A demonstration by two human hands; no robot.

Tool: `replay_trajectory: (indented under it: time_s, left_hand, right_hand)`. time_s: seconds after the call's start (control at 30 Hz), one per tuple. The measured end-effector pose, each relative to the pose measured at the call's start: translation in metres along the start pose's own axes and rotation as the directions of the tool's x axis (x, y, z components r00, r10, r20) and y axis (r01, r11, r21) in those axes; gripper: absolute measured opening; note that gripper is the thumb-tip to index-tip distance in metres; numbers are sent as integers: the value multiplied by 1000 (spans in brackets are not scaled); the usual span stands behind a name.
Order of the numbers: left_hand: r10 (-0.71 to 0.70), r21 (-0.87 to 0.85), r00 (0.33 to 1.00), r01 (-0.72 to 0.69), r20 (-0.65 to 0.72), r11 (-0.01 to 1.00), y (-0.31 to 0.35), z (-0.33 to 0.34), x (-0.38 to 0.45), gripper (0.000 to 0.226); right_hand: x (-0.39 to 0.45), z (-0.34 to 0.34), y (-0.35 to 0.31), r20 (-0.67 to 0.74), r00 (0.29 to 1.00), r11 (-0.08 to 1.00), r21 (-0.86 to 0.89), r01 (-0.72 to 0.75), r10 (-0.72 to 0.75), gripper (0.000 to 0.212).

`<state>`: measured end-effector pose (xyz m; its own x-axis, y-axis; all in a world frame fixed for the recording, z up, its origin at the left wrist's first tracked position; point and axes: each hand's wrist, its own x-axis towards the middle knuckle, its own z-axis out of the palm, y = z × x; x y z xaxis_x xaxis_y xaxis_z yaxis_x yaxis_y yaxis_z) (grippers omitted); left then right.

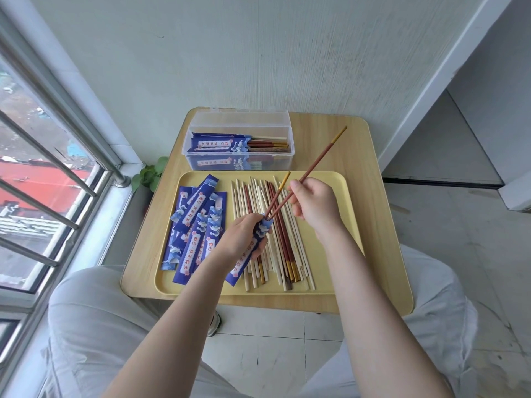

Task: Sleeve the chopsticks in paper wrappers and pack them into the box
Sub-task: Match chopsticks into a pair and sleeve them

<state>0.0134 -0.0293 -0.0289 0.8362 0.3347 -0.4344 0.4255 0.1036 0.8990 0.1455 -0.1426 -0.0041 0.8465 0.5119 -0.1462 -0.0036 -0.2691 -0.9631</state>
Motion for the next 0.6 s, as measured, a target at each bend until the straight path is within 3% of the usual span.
replay_trajectory:
  time_s: [0.07,0.17,0.27,0.37,0.5,0.6]
  left_hand:
    - [9,-1,1000,-9,-23,1000,2,1,1,34]
    - [4,23,999,-3,-37,1000,3,1,4,35]
    - [0,39,999,2,-46,999,4,-1,3,35]
    - [22,59,998,-19,-51,998,4,-5,5,36]
    - [15,86,999,-12,-35,996,7,-8,8,39]
    - [31,177,999,-24,-34,984,9,-8,12,34]
  right_hand:
    - [-2,4,-2,62,998,996,-92,-7,13,12]
    - [-4,6,-5,266,956,981,-180,-75,122,7]
    - [-2,2,-12,381,900,961,-251,-120,212,24]
    - [2,-1,-18,210,965,970,-215,-113,159,45]
    - [18,1,-16,-71,997,997,-71,-33,28,24]
    - [24,2,-16,-88,992,983,-170,76,-91,25]
